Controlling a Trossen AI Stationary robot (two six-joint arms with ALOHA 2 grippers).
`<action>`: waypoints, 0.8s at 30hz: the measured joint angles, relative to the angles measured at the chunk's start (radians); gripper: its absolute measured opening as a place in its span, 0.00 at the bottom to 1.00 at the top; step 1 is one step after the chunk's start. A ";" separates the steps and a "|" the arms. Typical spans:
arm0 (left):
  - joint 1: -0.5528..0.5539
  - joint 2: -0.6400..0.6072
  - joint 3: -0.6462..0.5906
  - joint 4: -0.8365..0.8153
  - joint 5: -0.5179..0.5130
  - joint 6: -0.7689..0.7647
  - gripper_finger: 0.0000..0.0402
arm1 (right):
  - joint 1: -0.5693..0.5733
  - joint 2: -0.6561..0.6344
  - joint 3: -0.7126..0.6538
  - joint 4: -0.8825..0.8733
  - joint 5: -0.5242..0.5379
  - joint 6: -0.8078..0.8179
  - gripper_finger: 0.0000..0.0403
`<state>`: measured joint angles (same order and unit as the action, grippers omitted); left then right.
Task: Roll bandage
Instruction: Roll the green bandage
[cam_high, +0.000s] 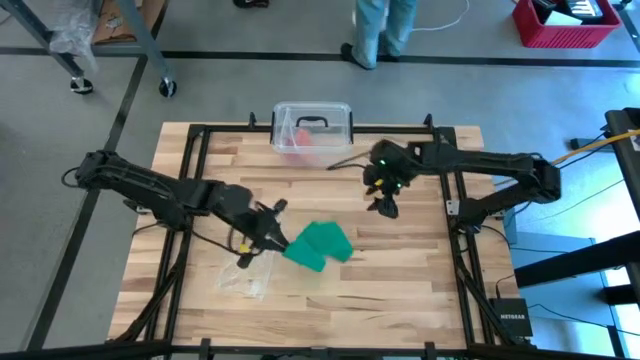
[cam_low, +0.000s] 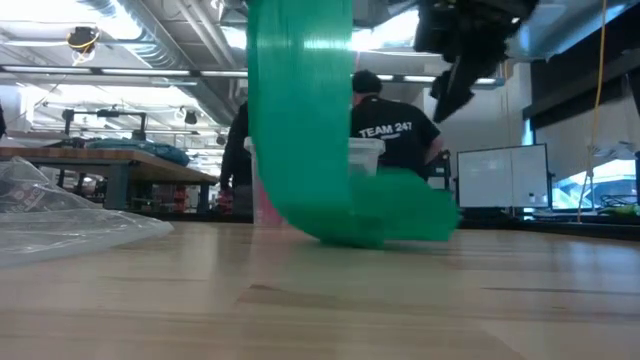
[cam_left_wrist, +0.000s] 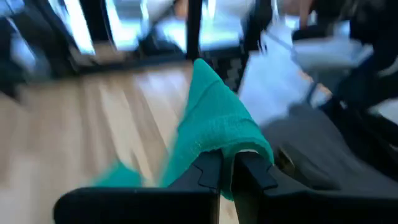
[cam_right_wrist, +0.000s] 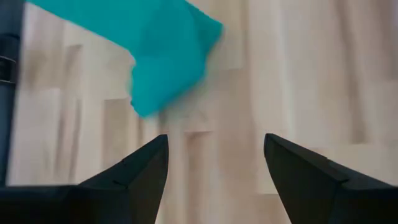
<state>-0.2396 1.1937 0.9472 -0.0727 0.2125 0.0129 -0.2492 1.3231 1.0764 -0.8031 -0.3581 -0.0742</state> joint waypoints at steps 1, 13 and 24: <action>-0.004 -0.014 0.000 0.030 -0.030 0.013 0.03 | 0.013 -0.029 -0.033 0.029 -0.002 0.027 0.66; -0.012 -0.041 0.001 0.244 -0.381 0.120 0.03 | 0.324 -0.308 -0.332 0.875 0.324 0.129 0.66; 0.081 -0.042 0.001 0.288 -0.384 0.171 0.03 | 0.400 -0.186 -0.445 1.446 0.445 0.115 0.66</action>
<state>-0.1582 1.1522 0.9478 0.2151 -0.1711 0.1842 0.1509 1.1371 0.6313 0.6431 0.0868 0.0411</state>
